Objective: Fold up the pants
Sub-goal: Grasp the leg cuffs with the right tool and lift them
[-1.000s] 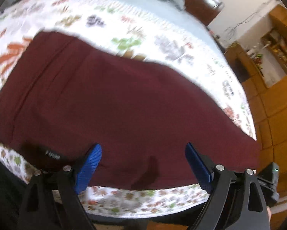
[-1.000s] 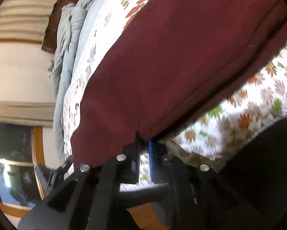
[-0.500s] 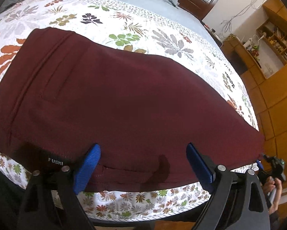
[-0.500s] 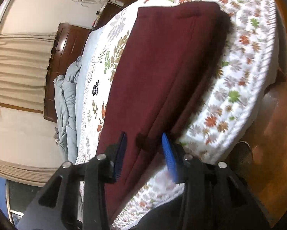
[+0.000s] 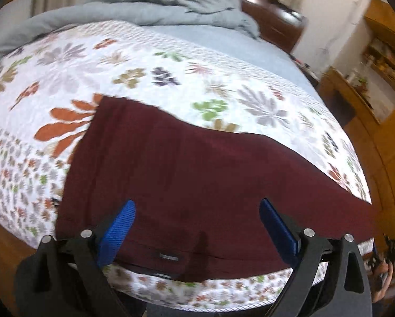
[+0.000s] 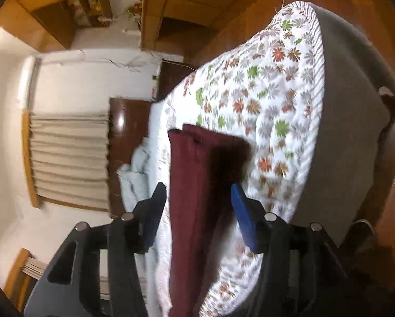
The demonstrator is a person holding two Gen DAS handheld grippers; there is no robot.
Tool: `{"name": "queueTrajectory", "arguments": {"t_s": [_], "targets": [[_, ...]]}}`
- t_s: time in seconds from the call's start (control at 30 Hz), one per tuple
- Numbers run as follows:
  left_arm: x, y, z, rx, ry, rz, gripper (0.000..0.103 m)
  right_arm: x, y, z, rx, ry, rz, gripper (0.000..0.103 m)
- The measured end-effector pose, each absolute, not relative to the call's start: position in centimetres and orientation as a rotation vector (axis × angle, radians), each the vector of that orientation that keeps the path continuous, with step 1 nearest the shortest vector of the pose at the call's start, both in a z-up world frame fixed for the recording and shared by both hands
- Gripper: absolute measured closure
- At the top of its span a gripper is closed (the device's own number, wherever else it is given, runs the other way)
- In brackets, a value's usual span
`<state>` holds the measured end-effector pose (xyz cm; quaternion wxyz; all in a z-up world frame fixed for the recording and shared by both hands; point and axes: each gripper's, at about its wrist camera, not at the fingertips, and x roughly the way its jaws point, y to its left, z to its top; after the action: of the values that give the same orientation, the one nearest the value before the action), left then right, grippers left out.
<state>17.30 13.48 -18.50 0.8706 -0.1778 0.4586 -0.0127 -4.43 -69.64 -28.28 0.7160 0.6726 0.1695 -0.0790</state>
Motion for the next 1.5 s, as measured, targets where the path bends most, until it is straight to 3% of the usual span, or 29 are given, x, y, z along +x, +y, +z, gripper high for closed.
{"name": "queueTrajectory", "arguments": {"t_s": [0.13,0.47,0.57,0.7,0.83,0.9,1.5], "targets": [[17.4,15.0,-19.5,-0.455,0.999,0.004,0.008,-3.3,-70.0,-29.1,1.465,0.393,-0.164,0.049],[17.7,14.3,-19.6,-0.37,1.016,0.028,0.008,-0.8,-68.9,-30.0,1.409,0.388,-0.137,0.046],[18.0,14.7,-19.9,-0.364,1.022,0.043,0.008,-0.4,-69.2,-31.1,1.424,0.421,-0.149,0.055],[17.9,15.1,-19.9,-0.368,1.016,0.037,0.008,0.2,-69.1,-30.2,1.381,0.424,-0.126,0.052],[17.8,15.0,-20.0,-0.332,1.013,0.013,0.008,1.2,-69.0,-29.1,1.346,0.45,-0.139,0.079],[17.7,15.1,-20.1,-0.333,1.012,0.005,0.008,1.4,-68.8,-28.5,1.331,0.458,-0.148,0.081],[15.7,17.3,-18.7,-0.441,0.936,-0.039,0.008,6.0,-60.3,-13.0,0.808,0.509,-0.233,0.086]]}}
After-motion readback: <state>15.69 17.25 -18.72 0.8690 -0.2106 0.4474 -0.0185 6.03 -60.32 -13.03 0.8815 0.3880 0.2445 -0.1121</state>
